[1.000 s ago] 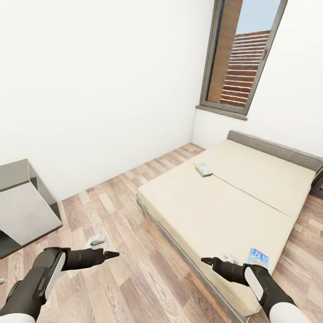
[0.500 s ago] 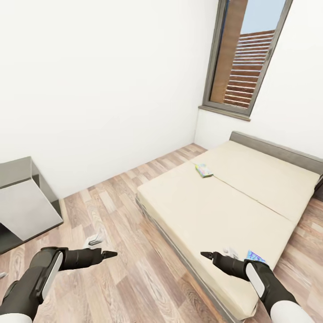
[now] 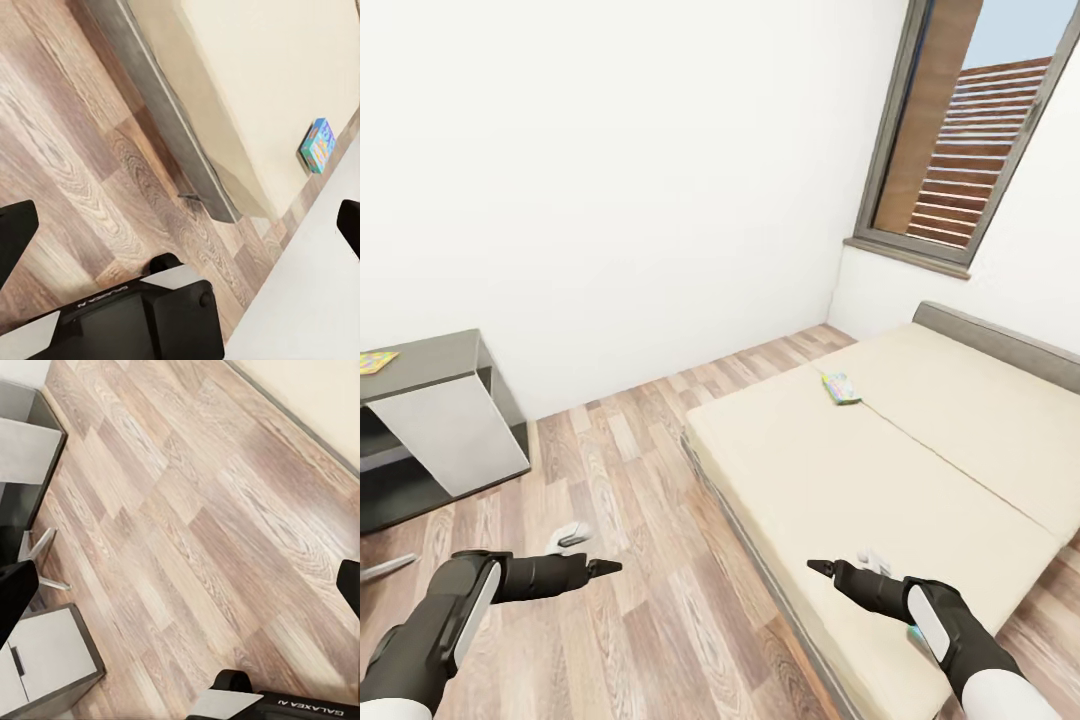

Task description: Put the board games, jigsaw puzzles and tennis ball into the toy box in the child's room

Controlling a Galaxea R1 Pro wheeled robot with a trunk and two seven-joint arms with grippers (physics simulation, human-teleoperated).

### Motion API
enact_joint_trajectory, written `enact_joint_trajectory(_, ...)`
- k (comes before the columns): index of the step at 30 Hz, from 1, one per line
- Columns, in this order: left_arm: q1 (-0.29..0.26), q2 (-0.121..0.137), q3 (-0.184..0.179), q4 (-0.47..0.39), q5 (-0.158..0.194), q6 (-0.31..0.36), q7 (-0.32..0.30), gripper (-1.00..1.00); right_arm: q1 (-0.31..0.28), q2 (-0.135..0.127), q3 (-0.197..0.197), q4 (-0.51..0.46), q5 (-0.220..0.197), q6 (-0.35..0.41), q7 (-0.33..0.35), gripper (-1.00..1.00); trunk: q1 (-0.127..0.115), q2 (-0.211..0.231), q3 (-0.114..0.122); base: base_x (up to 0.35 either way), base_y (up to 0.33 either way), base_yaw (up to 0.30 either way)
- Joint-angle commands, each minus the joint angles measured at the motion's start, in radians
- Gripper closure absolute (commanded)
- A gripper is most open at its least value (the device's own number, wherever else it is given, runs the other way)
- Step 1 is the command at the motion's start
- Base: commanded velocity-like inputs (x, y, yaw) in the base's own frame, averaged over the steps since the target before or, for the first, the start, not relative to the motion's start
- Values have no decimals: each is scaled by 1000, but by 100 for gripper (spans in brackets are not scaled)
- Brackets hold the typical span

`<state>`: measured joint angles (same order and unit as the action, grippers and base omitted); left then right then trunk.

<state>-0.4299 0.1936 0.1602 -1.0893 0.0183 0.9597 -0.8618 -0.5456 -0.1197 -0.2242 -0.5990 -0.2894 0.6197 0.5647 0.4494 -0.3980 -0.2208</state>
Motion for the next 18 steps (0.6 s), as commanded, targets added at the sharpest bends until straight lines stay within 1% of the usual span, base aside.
enact_joint_trajectory(1, -1, 0, 1, 0, 2, 8, -2, -100, 0, 0, -3, -1, -4, 7, 1, -100, 1, -2, -2, 0, -151, 278)
enact_joint_trajectory(4, -1, -1, 1, -1, 2, 8, -2, -100, 0, 0, -3, -1, -4, 5, 1, -100, 1, -2, -4, 0, -78, 180)
enact_joint_trajectory(7, -1, -1, 1, -1, 2, 7, -2, -100, 0, 0, -3, -1, -4, 4, 2, -100, 1, -2, -4, 0, -35, 81)
enact_joint_trajectory(11, -1, -2, 1, -1, 2, 8, -2, -100, 0, 1, -2, -1, -4, 4, 3, -100, 1, -2, -4, -16, -14, 32)
enact_joint_trajectory(14, -1, -2, 1, -1, 2, 9, -2, -100, 0, 1, -1, -1, -1, 6, 3, -100, 1, -2, -5, -169, -2, 5)
enact_joint_trajectory(18, -1, -2, 1, -1, 2, 9, -2, -100, 0, 1, -2, -1, -3, 5, 3, -100, 1, -2, -5, -78, -1, 2)
